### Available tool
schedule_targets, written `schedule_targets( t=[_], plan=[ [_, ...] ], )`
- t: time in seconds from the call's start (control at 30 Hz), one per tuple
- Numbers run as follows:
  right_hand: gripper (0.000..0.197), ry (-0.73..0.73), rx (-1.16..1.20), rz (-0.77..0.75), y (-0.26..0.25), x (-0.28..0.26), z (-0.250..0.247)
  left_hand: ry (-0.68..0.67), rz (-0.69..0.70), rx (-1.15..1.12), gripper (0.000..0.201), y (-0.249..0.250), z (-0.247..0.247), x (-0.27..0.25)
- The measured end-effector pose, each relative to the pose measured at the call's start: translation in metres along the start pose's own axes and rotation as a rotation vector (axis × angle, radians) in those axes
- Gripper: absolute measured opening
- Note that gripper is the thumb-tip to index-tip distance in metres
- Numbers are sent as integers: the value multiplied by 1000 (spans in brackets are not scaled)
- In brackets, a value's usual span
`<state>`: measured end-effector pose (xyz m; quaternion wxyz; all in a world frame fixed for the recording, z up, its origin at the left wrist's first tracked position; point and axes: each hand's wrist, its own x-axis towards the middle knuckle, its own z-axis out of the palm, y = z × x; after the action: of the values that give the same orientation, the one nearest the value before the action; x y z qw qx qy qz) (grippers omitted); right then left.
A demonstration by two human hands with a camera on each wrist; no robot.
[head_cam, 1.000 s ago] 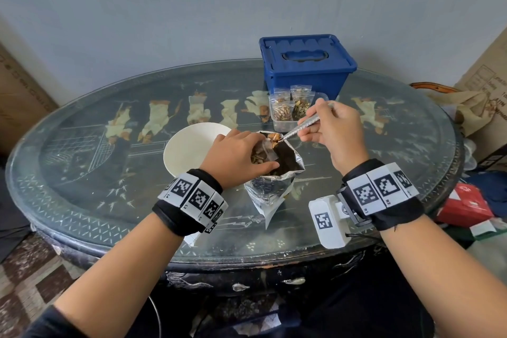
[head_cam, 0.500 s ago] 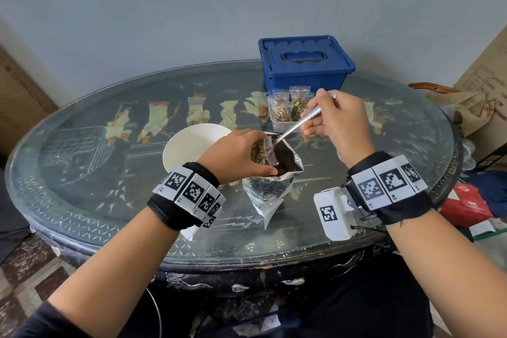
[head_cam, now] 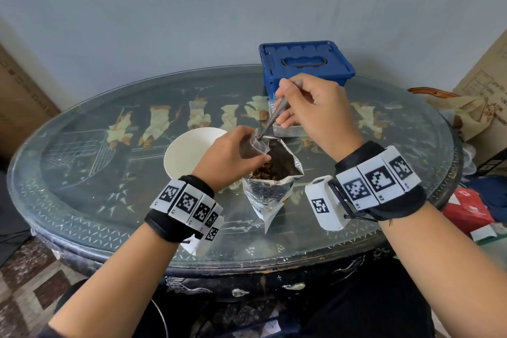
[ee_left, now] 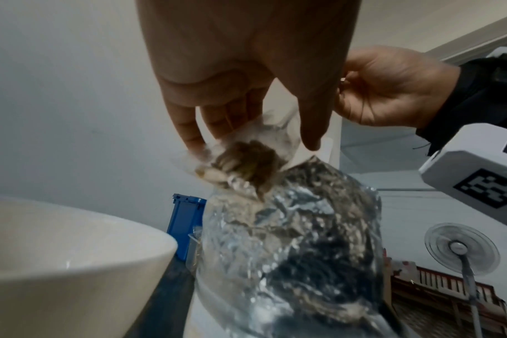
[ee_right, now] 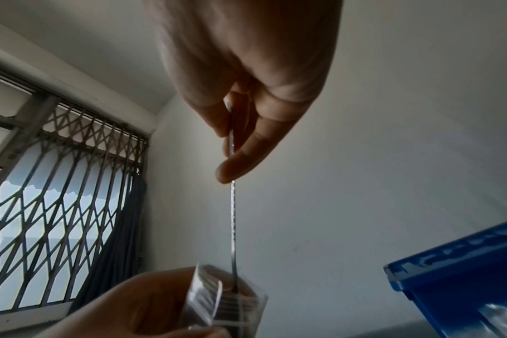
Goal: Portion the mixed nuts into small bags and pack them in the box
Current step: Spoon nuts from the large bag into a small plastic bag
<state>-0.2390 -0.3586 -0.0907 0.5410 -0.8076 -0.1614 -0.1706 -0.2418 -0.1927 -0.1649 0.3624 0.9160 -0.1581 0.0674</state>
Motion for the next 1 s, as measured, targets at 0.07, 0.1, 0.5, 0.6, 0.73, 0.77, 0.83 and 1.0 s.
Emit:
schedule_targets(
  t=[0.07,0.1,0.5,0.6,0.73,0.77,0.83,1.0],
  plan=[
    [22,8,-7,-53,-4,1,0,106,-20,-74,53,-5,3,-5],
    [22,16,-5,-79,-6,1,-1,151,-21,-101,52,-7,4,-8],
    [24,285,11,-75,22,-22,-14,257,-159,-173,53,-23,13,-40],
    [27,186,-149,-160,45,-41,-3,244,-189,-181,54,-23,20,-47],
    [24,51,-269,-324,68,-62,12,254,-226,-204,53,-23,25,-49],
    [23,25,-285,-347,73,-66,15,252,-224,-207,53,-23,26,-49],
    [21,-28,-303,-382,79,-71,17,244,-215,-202,52,-22,25,-48],
    [23,-133,-430,-464,89,-83,21,241,-205,-193,51,-21,24,-49]
  ],
)
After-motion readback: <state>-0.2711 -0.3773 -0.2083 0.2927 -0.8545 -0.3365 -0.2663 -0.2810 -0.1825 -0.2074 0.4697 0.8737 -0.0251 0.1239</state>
